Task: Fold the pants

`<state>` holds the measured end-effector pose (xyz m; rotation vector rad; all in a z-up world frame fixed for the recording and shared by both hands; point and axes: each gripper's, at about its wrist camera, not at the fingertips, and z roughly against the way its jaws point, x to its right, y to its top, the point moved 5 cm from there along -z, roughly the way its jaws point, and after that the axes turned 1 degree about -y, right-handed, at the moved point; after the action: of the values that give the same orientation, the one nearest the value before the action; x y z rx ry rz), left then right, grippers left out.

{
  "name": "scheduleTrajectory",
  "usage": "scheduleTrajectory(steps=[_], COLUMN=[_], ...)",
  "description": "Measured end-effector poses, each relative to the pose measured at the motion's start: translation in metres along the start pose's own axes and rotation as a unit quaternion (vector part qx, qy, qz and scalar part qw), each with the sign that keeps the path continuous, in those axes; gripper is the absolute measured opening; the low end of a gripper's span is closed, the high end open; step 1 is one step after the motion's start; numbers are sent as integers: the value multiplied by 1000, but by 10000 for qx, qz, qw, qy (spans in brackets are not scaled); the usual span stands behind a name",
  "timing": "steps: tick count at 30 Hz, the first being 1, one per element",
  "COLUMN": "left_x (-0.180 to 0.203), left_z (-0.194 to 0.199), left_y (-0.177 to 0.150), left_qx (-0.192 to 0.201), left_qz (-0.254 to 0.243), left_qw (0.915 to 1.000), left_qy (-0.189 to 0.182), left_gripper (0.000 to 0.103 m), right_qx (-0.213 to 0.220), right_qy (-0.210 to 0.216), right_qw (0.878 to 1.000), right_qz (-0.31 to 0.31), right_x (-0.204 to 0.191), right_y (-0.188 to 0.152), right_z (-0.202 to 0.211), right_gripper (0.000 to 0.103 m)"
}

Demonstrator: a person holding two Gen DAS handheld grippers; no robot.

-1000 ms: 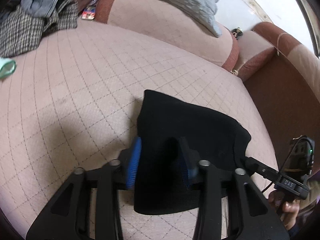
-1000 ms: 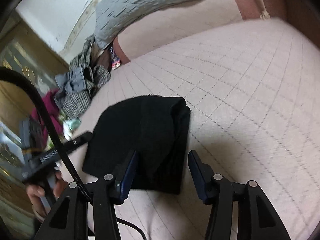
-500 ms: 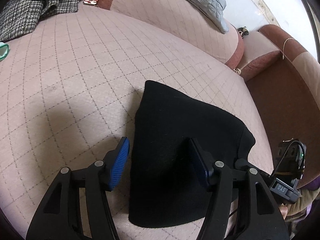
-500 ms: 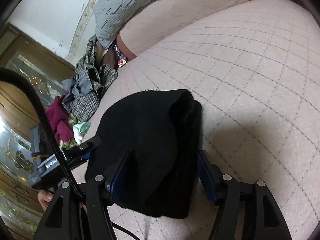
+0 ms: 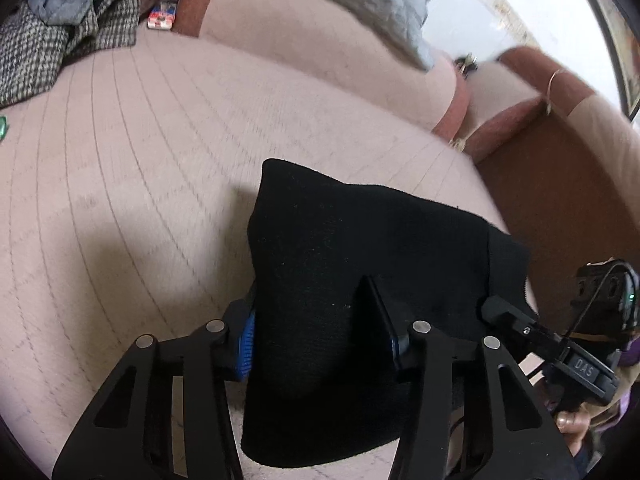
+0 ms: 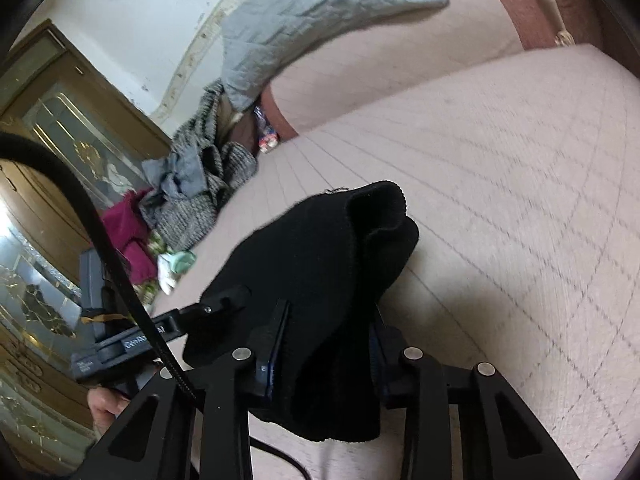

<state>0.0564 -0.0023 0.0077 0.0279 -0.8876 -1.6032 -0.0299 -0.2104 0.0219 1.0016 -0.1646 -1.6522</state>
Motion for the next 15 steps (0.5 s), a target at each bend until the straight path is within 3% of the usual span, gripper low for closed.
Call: scheduleTrajectory(steps=[6, 15], left_x=[-5, -34], left_z=[18, -2], left_y=[37, 68], left_qx=[339, 356], left_qz=[-55, 64], left_qw=[9994, 9982], left_qy=[102, 474], left_gripper=[48, 48], right_qx=[138, 24], right_qy=[146, 224], right_qw=[9993, 9993], right_qz=[322, 283], right_x=[-23, -20], right_y=[39, 63], right_z=[-6, -55], right_gripper=[34, 33])
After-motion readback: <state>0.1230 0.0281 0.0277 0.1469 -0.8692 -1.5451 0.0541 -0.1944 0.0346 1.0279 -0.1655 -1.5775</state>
